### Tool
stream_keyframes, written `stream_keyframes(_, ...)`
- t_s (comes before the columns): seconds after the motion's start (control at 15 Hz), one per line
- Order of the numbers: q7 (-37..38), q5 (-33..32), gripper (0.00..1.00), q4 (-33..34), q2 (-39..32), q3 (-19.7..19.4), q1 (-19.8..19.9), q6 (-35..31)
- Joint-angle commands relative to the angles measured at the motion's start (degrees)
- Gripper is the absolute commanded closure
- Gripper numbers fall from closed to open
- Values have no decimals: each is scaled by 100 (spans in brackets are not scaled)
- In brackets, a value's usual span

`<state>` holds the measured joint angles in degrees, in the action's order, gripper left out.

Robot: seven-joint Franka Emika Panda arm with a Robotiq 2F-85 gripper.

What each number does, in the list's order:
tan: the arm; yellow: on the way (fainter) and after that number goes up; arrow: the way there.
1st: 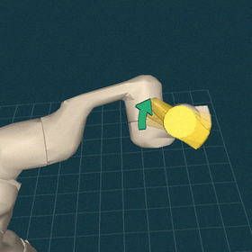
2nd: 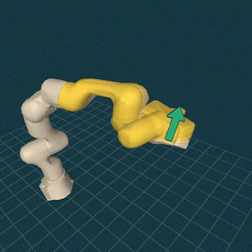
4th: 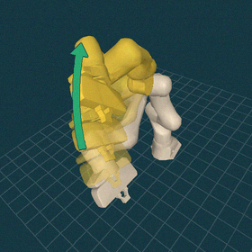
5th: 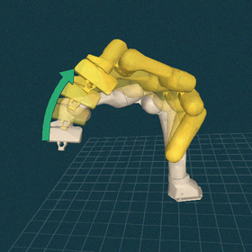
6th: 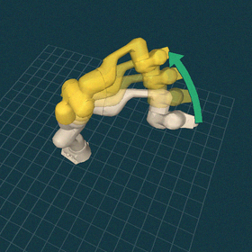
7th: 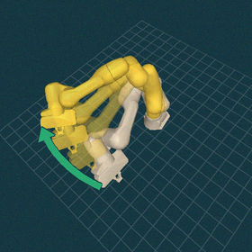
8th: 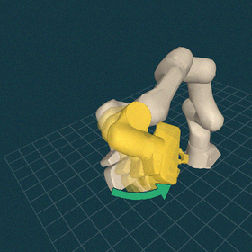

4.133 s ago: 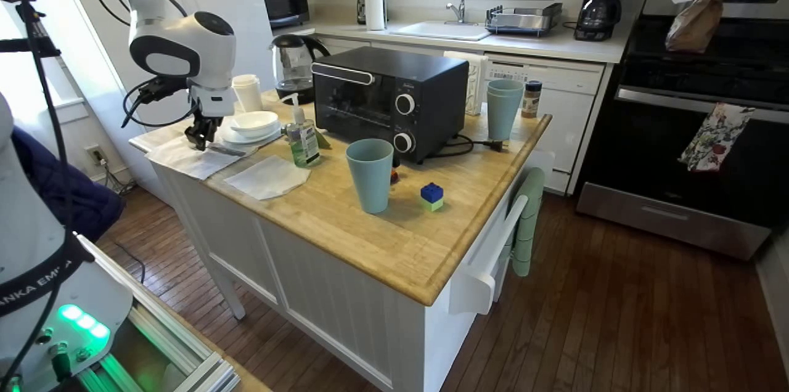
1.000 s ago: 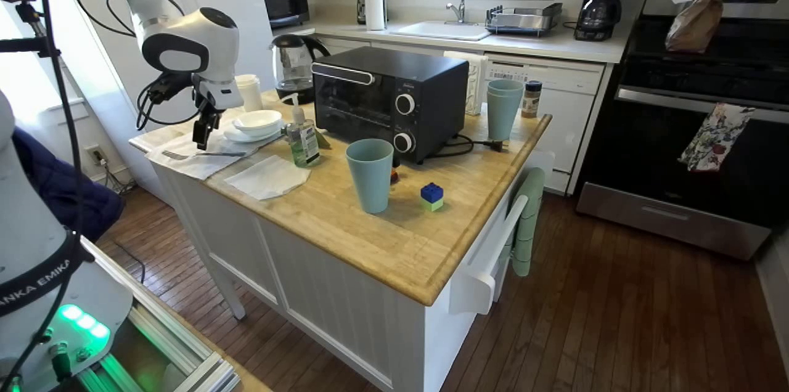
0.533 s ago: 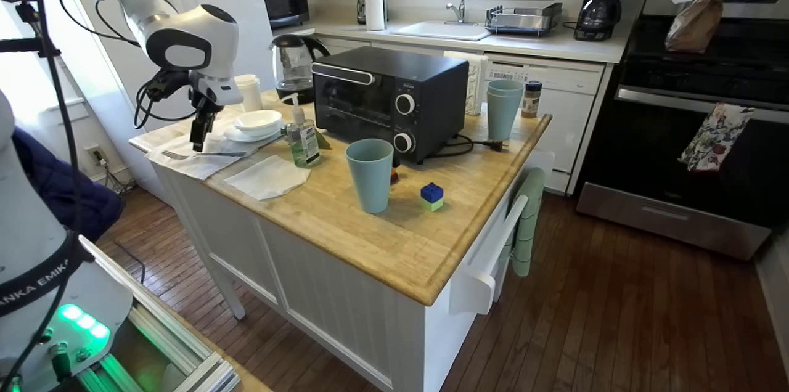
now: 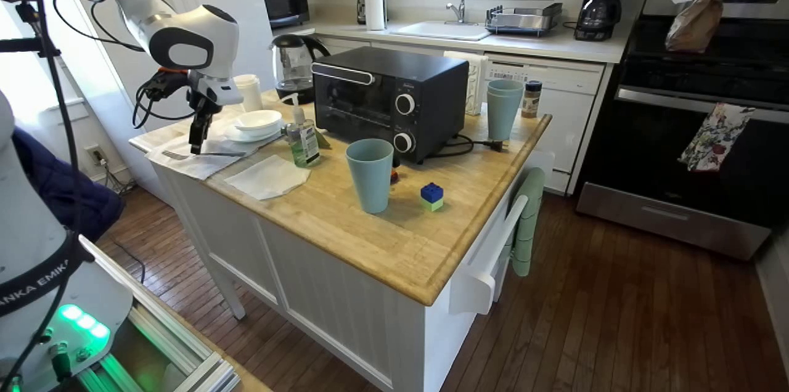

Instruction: Put the fork into the cup

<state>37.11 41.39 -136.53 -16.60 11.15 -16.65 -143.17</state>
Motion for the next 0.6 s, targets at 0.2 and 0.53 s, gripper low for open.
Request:
stream_keyframes(0.2, 364, -415, 18, -2, 32, -52, 8, 273)
stream_keyframes(0.53, 404, -451, 47, -4, -10, -53, 22, 352)
